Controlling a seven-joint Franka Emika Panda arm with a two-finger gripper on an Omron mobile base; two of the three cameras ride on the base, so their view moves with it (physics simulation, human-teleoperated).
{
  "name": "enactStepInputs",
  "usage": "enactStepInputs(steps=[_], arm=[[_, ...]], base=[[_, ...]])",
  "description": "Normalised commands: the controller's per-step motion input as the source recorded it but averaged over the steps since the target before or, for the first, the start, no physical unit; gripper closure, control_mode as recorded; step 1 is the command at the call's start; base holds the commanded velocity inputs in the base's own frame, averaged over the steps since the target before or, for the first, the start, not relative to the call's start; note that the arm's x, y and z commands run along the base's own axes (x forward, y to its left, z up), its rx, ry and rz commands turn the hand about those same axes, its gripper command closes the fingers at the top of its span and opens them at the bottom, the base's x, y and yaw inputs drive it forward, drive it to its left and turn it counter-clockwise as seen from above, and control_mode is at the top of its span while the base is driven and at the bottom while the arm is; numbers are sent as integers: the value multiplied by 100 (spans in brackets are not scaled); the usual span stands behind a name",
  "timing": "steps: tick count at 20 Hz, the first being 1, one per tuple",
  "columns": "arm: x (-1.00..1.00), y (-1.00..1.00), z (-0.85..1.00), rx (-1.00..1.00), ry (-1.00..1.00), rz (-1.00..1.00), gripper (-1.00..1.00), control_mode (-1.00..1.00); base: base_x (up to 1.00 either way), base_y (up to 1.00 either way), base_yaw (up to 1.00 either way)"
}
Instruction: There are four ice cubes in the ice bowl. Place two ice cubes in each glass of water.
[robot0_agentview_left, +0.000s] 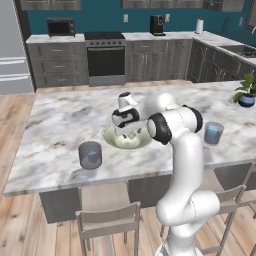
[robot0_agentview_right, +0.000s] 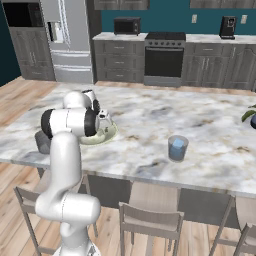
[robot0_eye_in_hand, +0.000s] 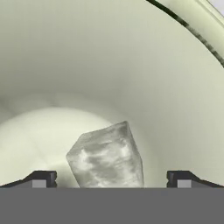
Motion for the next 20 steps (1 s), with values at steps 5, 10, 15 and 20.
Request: enactStepInputs(steps=[5,10,15,20], arm=[[18,0,-14,1,-1,3,-100,-100],[3,0,-9,2,-4,4,-100,-100],[0,0,-9,2,-1,3,100,-100],[0,0,-4,4,-3,3,100,-100]], base=[[0,0,0],[0,0,0],[0,0,0],[0,0,0]])
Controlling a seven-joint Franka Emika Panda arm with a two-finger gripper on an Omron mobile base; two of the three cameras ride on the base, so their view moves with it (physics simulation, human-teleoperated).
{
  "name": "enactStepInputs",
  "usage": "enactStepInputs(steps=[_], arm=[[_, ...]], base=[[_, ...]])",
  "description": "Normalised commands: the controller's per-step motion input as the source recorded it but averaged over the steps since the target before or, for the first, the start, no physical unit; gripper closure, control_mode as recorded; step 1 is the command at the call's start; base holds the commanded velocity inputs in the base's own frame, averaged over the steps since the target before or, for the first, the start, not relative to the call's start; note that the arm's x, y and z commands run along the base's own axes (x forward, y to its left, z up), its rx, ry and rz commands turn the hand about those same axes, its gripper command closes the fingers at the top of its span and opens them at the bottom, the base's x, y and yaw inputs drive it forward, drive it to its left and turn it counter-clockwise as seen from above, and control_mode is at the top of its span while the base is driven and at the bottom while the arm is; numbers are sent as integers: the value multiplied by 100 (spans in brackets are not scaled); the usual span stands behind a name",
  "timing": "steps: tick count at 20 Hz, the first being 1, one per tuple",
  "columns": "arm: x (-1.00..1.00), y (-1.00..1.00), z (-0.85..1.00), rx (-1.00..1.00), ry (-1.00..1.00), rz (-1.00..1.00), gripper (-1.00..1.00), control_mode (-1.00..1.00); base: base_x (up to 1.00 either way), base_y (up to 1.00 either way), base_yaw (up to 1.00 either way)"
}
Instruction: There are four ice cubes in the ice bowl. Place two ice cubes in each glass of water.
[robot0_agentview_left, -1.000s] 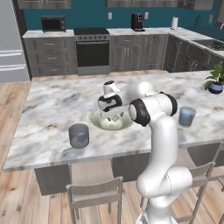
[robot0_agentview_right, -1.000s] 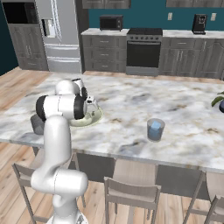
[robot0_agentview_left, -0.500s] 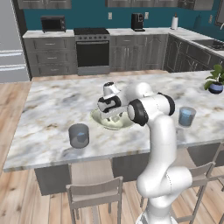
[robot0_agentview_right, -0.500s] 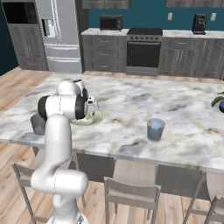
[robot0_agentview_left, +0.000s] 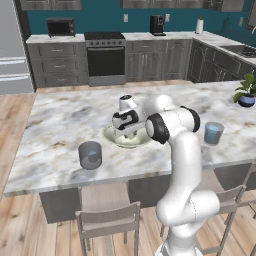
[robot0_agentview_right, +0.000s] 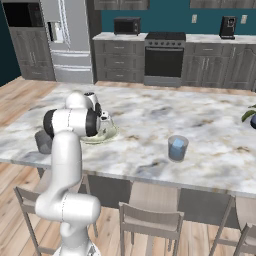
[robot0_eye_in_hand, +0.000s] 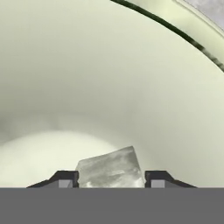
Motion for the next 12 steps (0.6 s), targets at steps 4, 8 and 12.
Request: enactStepInputs(steps=[4,8,12], arm=[[0,0,8,6,-7,1,100,-100],[-30,2,62,10,-2,0,100,-100],[-50,42,96,12,0,1,100,-100]], base=[[0,0,0],[0,0,0],[0,0,0]])
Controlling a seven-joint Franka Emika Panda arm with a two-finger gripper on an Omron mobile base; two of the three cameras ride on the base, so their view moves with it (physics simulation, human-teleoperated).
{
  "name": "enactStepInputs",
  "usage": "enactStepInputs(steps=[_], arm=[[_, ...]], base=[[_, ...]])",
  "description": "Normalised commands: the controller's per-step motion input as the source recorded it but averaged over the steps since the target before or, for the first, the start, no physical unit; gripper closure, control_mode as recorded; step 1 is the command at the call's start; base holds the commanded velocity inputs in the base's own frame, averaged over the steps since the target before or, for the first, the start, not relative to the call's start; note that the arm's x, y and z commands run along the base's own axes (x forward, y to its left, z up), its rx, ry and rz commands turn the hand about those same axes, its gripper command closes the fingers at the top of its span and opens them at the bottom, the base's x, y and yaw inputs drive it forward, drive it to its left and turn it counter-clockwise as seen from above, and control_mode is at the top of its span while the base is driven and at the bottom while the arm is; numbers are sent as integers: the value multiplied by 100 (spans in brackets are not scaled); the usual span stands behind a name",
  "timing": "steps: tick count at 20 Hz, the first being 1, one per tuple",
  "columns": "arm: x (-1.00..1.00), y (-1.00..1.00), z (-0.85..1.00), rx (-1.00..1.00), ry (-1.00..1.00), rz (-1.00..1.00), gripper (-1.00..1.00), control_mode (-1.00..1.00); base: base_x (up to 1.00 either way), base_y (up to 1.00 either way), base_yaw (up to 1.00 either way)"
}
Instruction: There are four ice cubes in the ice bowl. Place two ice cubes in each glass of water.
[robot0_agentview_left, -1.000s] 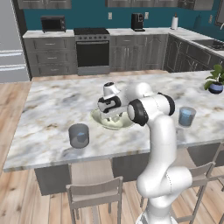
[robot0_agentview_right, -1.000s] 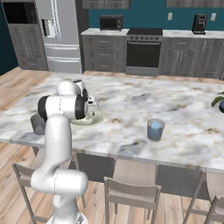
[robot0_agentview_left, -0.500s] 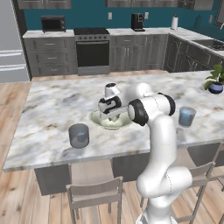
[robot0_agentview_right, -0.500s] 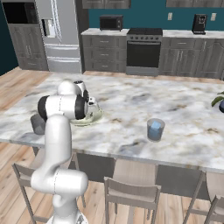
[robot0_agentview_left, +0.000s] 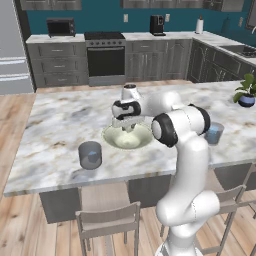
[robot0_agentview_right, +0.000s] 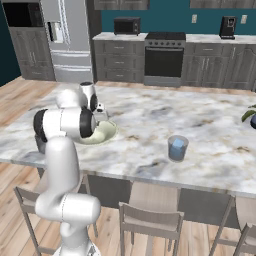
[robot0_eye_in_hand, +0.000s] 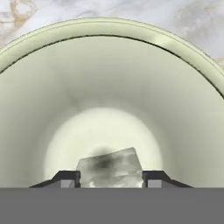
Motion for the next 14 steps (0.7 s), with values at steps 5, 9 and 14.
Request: enactStepInputs(steps=[5,9,14], arm=[[-54,82,100,11,0,4,100,-100],[-64,97,96,6,1,0,100,-100],[-77,99,28,0,13,2,100,-100]], base=[[0,0,0],[0,0,0],[0,0,0]])
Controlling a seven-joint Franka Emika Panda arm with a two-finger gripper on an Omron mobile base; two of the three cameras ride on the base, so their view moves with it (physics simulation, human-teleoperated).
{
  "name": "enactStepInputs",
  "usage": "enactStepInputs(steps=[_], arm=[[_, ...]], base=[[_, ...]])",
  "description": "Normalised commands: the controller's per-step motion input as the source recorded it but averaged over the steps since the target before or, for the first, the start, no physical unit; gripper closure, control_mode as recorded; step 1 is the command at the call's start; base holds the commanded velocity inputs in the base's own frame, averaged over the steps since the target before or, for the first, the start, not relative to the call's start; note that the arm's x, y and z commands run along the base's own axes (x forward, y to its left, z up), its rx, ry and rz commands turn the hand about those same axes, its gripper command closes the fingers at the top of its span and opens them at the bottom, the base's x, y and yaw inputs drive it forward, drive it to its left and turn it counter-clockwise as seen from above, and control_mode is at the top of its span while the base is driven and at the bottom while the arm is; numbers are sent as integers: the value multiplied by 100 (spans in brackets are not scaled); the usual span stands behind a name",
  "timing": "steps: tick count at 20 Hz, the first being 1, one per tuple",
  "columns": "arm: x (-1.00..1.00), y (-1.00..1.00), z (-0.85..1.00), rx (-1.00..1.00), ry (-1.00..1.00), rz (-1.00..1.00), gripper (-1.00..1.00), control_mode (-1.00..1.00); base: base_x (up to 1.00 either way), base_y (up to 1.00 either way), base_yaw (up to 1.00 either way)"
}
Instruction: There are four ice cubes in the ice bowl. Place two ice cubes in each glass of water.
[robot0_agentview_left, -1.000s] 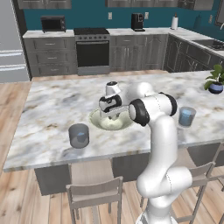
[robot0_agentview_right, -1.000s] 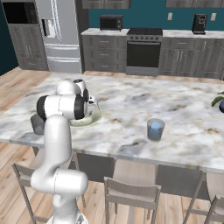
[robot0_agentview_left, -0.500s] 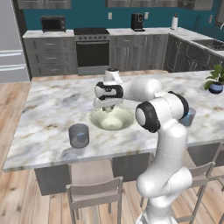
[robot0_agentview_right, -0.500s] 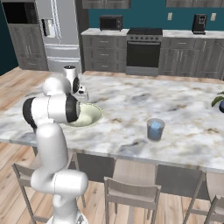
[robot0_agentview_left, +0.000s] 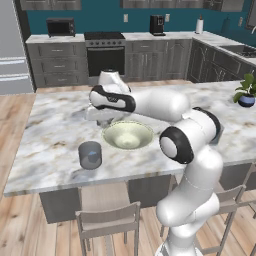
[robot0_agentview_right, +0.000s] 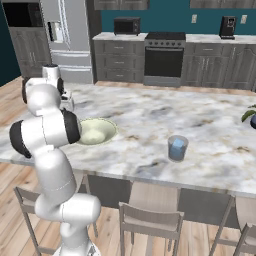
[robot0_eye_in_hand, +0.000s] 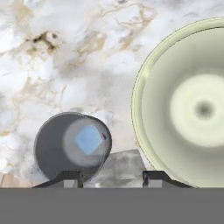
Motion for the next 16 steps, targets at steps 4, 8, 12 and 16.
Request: enactStepInputs(steps=[4,8,12,16], arm=[[-80,72,0,0,11,7,100,-100],[-43,14,-24,-4,7,2,100,-100],[-1,0,-46,-9,0,0,100,-100],[0,0,-41,-2,-6,2,100,-100]], base=[[0,0,0],[0,0,0],[0,0,0],[0,0,0]])
